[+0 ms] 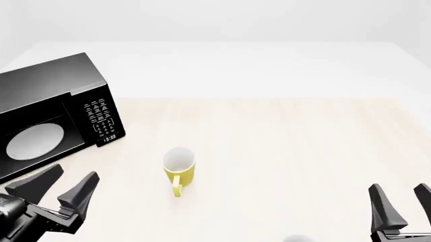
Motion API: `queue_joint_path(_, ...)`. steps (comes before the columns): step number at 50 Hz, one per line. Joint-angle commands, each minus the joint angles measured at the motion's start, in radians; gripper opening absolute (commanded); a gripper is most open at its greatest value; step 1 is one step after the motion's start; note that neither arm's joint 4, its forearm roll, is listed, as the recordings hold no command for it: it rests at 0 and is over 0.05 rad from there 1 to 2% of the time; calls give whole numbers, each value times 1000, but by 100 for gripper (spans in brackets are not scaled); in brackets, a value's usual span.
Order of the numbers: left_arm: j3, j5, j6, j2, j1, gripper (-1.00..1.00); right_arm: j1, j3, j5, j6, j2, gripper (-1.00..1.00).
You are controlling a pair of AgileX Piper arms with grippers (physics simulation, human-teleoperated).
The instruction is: Put the yellow and white mug in the microwave and close it.
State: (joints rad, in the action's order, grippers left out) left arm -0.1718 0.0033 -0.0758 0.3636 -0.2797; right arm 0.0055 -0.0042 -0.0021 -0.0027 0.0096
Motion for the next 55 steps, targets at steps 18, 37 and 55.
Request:
queue_joint_path(18,-84,-166,-118,353,-157,100,0,0,0,0,0,100)
queue_joint_path(37,-108,-319,-211,622,-223,100,0,0,0,0,0,100)
queue_joint_path(55,-108,-450,-279,851,-214,100,0,0,0,0,0,100)
